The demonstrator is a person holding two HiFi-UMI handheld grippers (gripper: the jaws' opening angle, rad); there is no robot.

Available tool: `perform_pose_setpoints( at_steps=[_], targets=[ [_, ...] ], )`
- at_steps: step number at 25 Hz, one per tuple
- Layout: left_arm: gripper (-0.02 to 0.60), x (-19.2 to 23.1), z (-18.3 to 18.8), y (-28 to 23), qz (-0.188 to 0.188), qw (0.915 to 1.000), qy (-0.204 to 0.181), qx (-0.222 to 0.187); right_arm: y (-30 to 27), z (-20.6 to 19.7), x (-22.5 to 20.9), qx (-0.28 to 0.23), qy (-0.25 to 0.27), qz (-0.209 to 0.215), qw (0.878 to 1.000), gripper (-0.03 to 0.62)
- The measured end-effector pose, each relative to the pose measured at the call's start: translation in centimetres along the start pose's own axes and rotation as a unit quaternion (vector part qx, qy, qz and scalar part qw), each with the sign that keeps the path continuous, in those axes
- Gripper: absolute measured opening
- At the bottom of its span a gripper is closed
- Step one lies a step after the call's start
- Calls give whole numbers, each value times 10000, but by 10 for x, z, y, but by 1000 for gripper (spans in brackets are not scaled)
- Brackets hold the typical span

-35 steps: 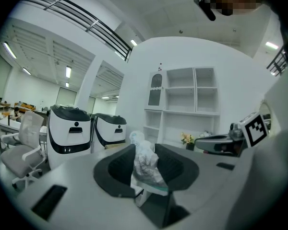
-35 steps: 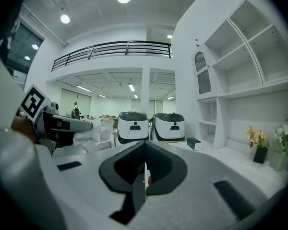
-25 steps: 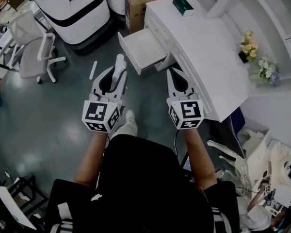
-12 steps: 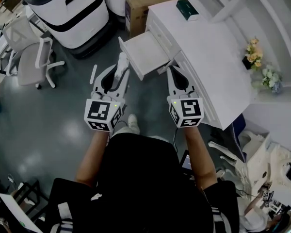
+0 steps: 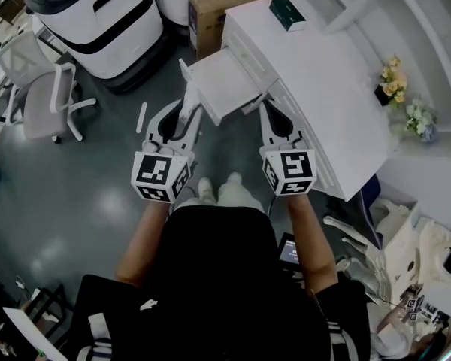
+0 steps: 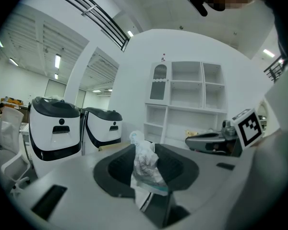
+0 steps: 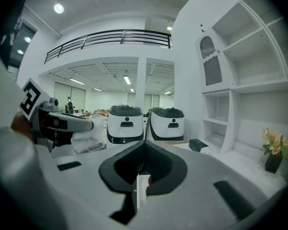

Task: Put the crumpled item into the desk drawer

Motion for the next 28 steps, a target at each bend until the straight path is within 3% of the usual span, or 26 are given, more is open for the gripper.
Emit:
perform_pose_setpoints(
  at_steps=[28],
  targets=[
    [110,16,-43,-127,-30,9971,219,730,-111,-18,-93,668,-85,263,9974,-9]
  ],
)
Point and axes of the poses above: the fingertips, and each gripper's own axes: y backward along the fingers, x to its left, z out of its top, the point moved 7 cm from there along y, backward along the fingers, and after that the axes turned 15 degrees about -y, right-handed, at the moved point
